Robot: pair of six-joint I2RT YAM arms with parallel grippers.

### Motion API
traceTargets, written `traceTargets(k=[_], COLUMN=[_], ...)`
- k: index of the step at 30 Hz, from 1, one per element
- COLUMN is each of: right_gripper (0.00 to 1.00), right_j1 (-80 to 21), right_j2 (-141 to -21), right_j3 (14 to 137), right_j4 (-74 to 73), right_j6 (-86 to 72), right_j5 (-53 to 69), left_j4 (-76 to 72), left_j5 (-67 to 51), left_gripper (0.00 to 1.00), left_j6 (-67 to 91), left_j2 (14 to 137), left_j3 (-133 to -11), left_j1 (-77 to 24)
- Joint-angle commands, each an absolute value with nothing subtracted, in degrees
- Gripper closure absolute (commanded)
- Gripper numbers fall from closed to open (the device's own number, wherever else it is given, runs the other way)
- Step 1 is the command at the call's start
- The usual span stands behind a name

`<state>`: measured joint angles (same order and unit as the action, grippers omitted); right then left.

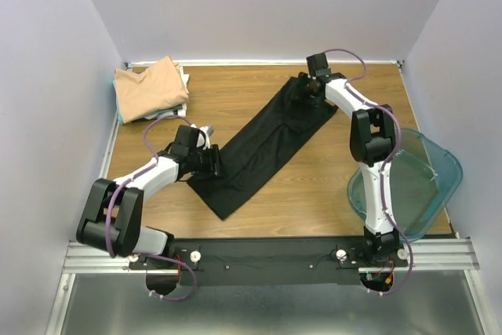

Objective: Fold and stack the t-shirts
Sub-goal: Fold the tshirt

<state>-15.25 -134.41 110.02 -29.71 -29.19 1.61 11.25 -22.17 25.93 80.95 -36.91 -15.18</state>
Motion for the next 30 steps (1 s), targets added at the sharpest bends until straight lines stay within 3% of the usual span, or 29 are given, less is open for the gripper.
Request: traceTargets(k=[1, 7, 13, 22, 30], right_gripper=[0.34, 0.34, 0.34, 0.34, 0.34], right_j1=[-13.98, -13.54, -13.71, -14.32, -15.03], right_j2=[-142.99, -148.0, -143.45, -125.52, -121.29], right_j3=[115.65, 126.19, 126.66, 108.83, 95.89], right_j4=[-33.75, -33.84, -33.66, -33.4, -32.17], right_j6=[-31.55, -31.2, -27.96, -23.82, -24.43], right_j5=[-0.35, 8.86, 11.78, 11.16, 10.81], left_j4=[16.87, 16.52, 15.3, 12.31, 11.69], left_j5=[-21.97, -26.98, -26.46, -23.47, -21.27], left_gripper=[0.44, 0.44, 0.44, 0.44, 0.45], left_j6=[30.84, 34.18, 36.21, 31.73, 27.78], left_j2=[74.81, 65.4, 59.68, 68.63, 79.97], left_j3=[-35.6, -32.35, -31.38, -36.99, -41.84], left_j1=[-16.96, -17.58, -17.84, -19.86, -23.9])
